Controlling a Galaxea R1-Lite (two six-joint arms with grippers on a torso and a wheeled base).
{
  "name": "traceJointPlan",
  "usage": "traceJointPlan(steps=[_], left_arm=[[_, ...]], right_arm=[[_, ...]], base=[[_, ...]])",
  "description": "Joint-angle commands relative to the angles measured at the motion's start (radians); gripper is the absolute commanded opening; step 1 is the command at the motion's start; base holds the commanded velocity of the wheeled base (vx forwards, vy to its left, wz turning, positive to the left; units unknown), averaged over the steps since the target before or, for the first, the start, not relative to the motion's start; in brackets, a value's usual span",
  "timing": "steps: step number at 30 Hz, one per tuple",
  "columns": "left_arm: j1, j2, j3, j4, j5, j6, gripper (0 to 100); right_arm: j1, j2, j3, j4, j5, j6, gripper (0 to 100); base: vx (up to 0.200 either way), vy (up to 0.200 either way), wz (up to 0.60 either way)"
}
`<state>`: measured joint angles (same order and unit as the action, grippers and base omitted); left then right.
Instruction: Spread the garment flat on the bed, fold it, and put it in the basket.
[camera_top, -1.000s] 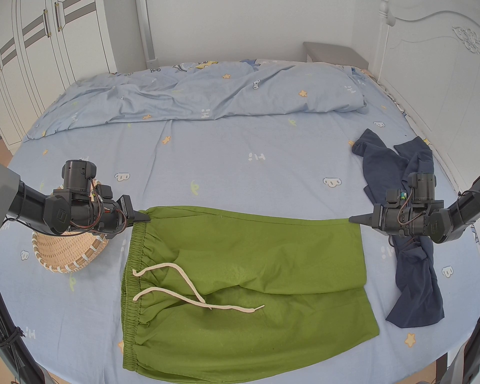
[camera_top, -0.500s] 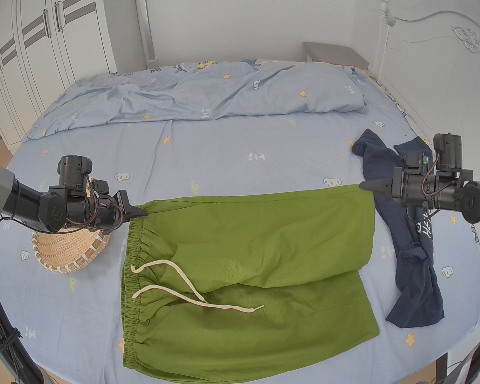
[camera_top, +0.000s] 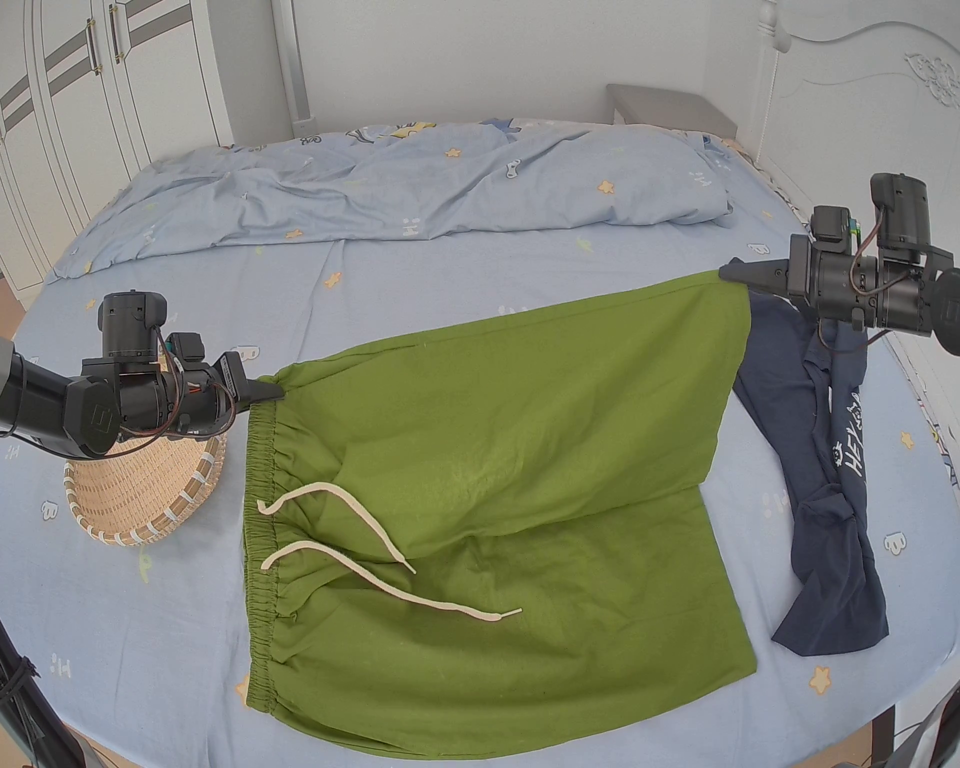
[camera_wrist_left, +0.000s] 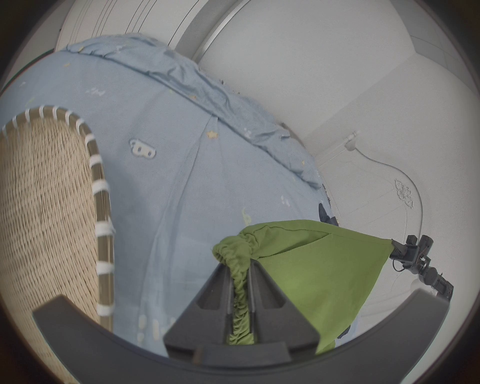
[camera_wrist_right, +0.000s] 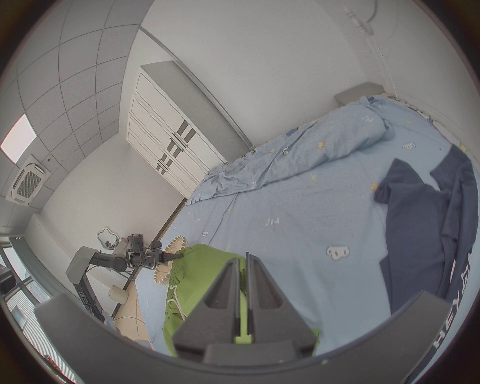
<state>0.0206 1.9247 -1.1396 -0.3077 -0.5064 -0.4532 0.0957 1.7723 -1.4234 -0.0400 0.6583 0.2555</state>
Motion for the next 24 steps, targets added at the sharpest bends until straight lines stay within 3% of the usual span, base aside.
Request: traceJointPlan(steps=[1, 4, 9, 17, 24], left_arm=[[0.032, 0.007, -0.014, -0.099, 0.002, -0.002, 0], [0.036, 0.013, -0.025, -0.125, 0.002, -0.005, 0], [0.035, 0.051, -0.046, -0.165, 0.002, 0.001, 0], [0.039, 0.106, -0.066, -0.203, 0.016, 0.001, 0], [0.041, 0.142, -0.083, -0.229, 0.037, 0.001, 0]], right_arm=[[0.002, 0.173, -0.215, 0.077, -0.002, -0.021, 0], [0.007, 0.225, -0.276, 0.107, -0.016, -0.033, 0], [0.03, 0.352, -0.396, 0.121, -0.134, -0.096, 0], [0.042, 0.489, -0.577, 0.132, -0.195, -0.101, 0], [0.047, 0.575, -0.577, 0.144, -0.212, -0.104, 0]], base=[[0.0, 0.0, 0.0], [0.0, 0.0, 0.0], [0.0, 0.0, 0.0], [0.0, 0.0, 0.0], [0.0, 0.0, 0.0]])
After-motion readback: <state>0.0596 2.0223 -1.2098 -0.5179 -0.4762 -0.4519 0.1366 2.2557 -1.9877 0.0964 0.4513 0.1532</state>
